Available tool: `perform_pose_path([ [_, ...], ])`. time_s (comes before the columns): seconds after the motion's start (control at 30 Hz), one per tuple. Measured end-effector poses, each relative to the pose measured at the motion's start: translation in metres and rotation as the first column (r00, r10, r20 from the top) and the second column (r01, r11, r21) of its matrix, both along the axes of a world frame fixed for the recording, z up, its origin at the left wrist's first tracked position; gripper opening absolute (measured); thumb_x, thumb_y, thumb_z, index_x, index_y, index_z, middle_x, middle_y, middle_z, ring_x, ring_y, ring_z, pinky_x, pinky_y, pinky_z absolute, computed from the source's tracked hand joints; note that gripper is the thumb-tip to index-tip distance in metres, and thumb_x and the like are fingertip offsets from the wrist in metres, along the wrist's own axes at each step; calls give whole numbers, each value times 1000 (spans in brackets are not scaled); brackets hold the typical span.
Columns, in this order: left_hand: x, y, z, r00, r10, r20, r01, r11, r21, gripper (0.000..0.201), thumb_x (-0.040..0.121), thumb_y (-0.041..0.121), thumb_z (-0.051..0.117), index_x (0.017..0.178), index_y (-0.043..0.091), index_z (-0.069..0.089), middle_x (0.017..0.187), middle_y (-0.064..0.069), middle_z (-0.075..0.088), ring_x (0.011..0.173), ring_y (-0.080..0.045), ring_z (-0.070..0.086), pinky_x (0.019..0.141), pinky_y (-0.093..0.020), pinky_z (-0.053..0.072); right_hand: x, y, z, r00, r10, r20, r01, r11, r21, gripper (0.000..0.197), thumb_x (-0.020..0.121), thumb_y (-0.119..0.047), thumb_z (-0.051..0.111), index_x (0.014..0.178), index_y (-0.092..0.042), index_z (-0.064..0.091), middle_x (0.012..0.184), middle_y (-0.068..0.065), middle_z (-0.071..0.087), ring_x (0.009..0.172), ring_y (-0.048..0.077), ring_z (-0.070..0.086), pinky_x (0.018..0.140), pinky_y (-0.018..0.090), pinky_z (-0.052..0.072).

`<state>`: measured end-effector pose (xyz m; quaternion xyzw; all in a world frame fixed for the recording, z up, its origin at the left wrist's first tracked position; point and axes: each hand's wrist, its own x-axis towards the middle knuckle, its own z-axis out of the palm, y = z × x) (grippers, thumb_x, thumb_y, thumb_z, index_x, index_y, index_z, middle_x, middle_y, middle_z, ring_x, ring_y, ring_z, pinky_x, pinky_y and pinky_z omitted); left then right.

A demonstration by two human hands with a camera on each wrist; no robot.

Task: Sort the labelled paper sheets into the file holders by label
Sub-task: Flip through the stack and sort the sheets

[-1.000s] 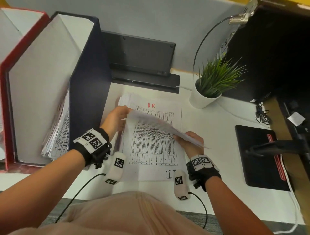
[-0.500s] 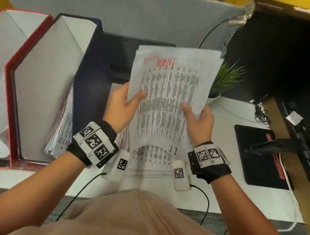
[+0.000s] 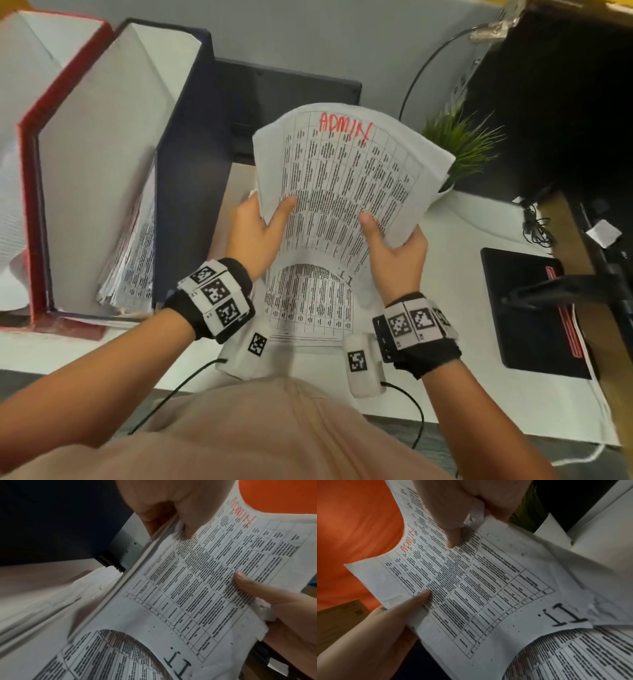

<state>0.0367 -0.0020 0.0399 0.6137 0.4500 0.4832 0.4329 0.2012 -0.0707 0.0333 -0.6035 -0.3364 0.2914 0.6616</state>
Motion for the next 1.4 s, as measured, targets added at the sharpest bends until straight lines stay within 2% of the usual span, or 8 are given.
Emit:
perform_pose_path([
  [0.2, -2, -5, -24, 998, -24, -61, 10, 974, -226, 27, 87, 17, 64, 112, 9, 64, 92, 16, 63, 90, -1, 63, 66, -2, 47, -10, -4, -20, 999, 17, -29, -20, 993, -115, 22, 82, -14, 69, 94, -32, 60, 92, -23, 63, 83, -17, 61, 73, 6, 49],
  [0.43, -12, 9, 29, 994, 72, -77, -81, 989, -121, 5, 83, 21, 68, 79, 24, 67, 78, 13, 68, 71, 4, 64, 64, -14, 50, -5, 16, 11, 1000, 15, -9, -15, 1000, -7, 33, 78, -20, 73, 106, -26, 57, 98, -24, 61, 91, -19, 58, 72, -3, 44],
  [0.67, -77, 31, 109, 979, 91, -181, -106, 991, -75, 6, 83, 22, 69, 85, 17, 65, 80, 6, 67, 65, 1, 63, 57, -14, 53, -9, 13, -3, 953, 277, 125, -261, 956, -134, 41, 75, -47, 59, 112, -30, 53, 105, -7, 64, 96, 6, 63, 80, 26, 53],
  [0.83, -145, 52, 131, 969, 133, -209, -188, 944, -271, 46, 76, 31, 73, 118, 25, 56, 116, 6, 64, 109, -15, 60, 97, -42, 46, 1, 0, -47, 955, 227, 189, -179, 955, -238, 32, 79, -36, 63, 109, -27, 53, 94, -1, 63, 88, 14, 60, 79, 25, 51],
  [0.97, -194, 61, 128, 961, 153, -229, -223, 921, -320, 47, 77, 18, 74, 119, 26, 57, 119, 1, 64, 112, -21, 59, 101, -47, 43, 16, -6, -75, 955, 146, 257, -56, 944, -326, 33, 80, -16, 70, 110, -18, 56, 96, 13, 62, 90, 25, 57, 74, 24, 43],
  [1.13, -207, 66, 102, 733, 268, -625, -509, 826, -243, 56, 73, 30, 77, 122, 14, 56, 113, -5, 63, 99, -23, 59, 88, -37, 47, 30, -7, -94, 885, 114, 452, 107, 894, -435, 48, 73, -16, 78, 116, -10, 56, 102, 19, 59, 96, 34, 57, 87, 37, 43],
  [1.27, -173, 63, 82, 506, 207, -838, -479, 875, -73, 35, 80, 22, 70, 106, 3, 58, 82, -8, 57, 68, -23, 50, 61, -29, 38, 29, -7, -103, 824, 242, 512, 124, 805, -580, 70, 68, -26, 82, 128, -8, 50, 112, 22, 57, 105, 36, 53, 97, 45, 42],
  [1.4, -149, 72, 53, 387, -21, -922, -407, 893, -191, 20, 87, 13, 60, 102, -1, 58, 103, -18, 62, 89, -34, 60, 67, -33, 43, 27, -6, -106, 791, 311, 527, 136, 751, -647, 81, 67, -28, 82, 135, -6, 44, 121, 24, 50, 114, 37, 46, 100, 43, 38],
])
